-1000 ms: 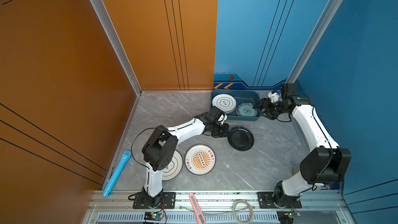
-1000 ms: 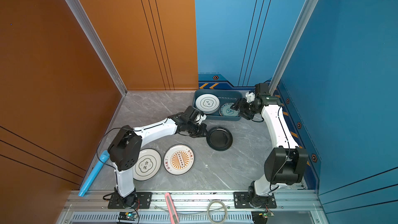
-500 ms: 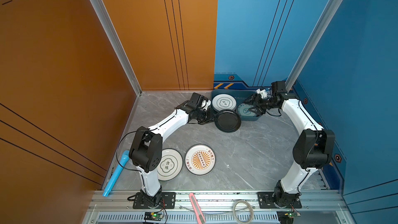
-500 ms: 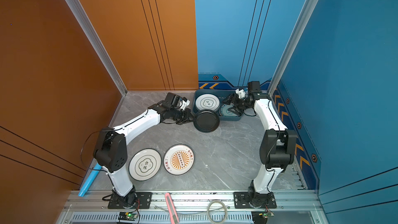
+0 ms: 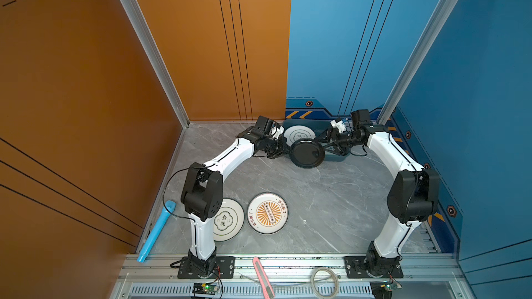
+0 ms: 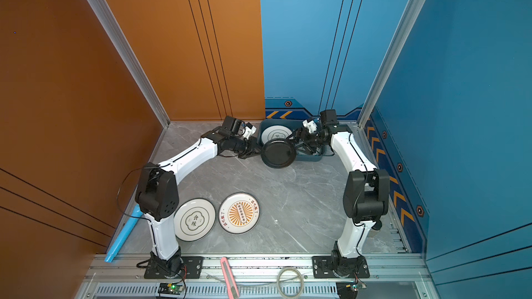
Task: Place the plates into the plastic bin on the countertop
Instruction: 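Grasp the black plate's edge with the right gripper while left releases it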
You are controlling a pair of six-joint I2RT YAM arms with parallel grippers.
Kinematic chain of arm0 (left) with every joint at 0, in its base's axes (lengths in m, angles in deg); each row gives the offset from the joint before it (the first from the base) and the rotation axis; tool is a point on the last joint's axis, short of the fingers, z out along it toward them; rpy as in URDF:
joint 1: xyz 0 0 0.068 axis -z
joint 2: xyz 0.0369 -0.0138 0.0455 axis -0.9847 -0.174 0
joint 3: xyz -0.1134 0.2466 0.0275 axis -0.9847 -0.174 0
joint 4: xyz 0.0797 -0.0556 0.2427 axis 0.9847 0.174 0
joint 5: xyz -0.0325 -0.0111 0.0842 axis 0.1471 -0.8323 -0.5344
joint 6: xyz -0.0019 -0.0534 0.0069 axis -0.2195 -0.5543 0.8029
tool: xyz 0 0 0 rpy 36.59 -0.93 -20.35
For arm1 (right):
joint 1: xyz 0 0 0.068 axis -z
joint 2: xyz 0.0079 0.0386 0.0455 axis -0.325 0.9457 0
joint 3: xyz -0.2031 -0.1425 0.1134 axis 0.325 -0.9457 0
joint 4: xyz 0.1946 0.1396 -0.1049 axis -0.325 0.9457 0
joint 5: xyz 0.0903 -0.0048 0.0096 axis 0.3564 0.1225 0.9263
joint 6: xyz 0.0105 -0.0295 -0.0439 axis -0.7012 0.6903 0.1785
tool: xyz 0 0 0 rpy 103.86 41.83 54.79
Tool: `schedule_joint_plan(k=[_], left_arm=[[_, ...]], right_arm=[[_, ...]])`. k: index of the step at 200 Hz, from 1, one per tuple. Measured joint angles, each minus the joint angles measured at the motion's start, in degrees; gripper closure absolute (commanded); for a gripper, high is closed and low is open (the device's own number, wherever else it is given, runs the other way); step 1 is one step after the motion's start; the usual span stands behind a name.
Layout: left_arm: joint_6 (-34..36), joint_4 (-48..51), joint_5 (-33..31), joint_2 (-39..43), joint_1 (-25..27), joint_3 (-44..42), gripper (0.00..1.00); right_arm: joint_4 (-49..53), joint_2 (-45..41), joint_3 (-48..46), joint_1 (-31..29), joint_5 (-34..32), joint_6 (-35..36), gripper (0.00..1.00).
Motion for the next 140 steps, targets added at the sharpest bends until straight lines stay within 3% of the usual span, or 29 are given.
schedule_joint_plan(k=[24, 101, 140], left_arm=[[-0.02, 0.07, 0.37, -1.07, -0.26, 1.86, 1.00], [-0.83, 0.13, 1.05, -4.37, -1.49, 5.68, 1.00], [-2.40, 0.55, 2.01, -6.51, -1.64, 7.54, 0.94]], right_arm=[[-0.22, 0.48, -0.17, -0.76, 0.83, 0.79, 0.36], [-1.25, 4.28, -0.11, -1.81, 2.16, 0.35, 0.82], [-1.75, 4.31, -0.04, -1.51, 2.62, -0.07, 0.95]])
